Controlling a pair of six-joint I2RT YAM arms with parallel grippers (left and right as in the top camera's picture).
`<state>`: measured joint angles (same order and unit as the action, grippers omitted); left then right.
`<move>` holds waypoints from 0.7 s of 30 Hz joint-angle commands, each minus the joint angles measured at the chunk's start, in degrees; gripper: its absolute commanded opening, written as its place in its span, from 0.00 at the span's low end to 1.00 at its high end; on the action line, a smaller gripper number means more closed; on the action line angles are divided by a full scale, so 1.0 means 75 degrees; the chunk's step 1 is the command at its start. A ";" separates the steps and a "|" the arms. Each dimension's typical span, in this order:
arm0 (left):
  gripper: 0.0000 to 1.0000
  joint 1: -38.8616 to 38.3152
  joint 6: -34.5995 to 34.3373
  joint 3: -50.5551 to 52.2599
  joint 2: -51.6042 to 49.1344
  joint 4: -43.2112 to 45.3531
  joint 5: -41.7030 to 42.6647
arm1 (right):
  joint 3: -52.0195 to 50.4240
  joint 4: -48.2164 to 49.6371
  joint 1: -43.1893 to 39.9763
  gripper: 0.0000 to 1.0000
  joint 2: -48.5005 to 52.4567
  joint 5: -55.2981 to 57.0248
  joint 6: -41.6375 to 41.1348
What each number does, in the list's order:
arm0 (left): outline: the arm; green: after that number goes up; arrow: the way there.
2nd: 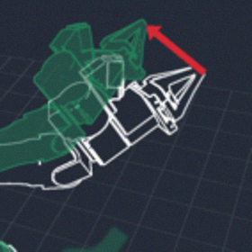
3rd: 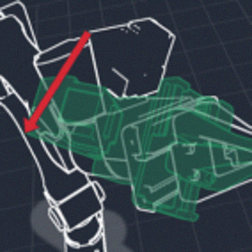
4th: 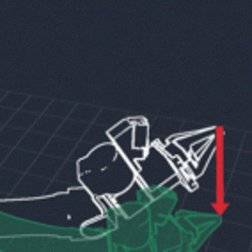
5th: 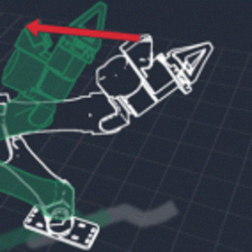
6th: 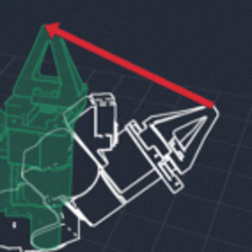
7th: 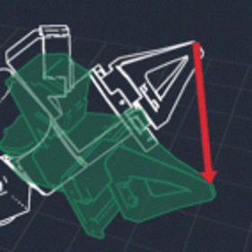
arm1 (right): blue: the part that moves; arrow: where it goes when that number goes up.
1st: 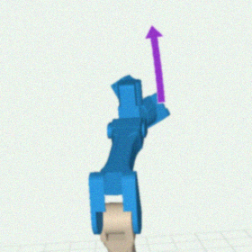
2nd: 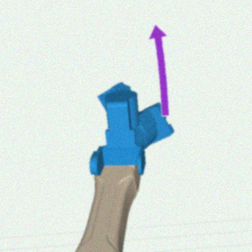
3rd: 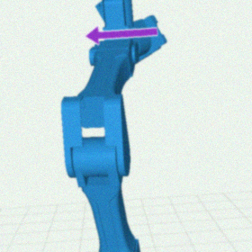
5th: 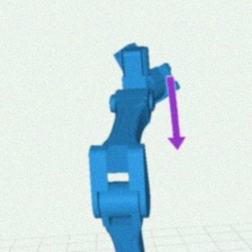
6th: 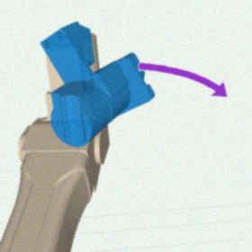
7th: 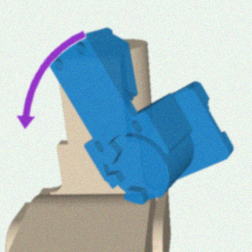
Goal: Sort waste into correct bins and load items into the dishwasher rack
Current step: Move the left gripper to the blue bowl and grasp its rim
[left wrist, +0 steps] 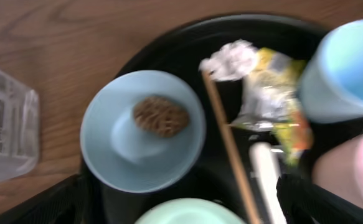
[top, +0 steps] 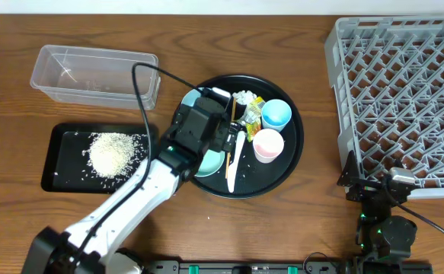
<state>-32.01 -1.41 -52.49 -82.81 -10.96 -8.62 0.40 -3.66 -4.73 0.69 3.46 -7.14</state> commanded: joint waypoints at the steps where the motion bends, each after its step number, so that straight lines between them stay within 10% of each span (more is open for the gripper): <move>1: 0.98 0.0329 0.0525 -0.0609 -0.0379 -0.0047 -0.0248 | -0.0012 -0.0026 0.0085 0.99 -0.0055 0.0082 0.0073; 21: 0.98 0.0510 0.1107 -0.2562 -0.2486 -0.1684 0.1425 | -0.0012 -0.0026 0.0085 0.99 -0.0055 0.0082 0.0073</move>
<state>-28.34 6.28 -70.17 -101.27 -23.00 -0.69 0.40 -3.68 -4.73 0.67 3.46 -7.14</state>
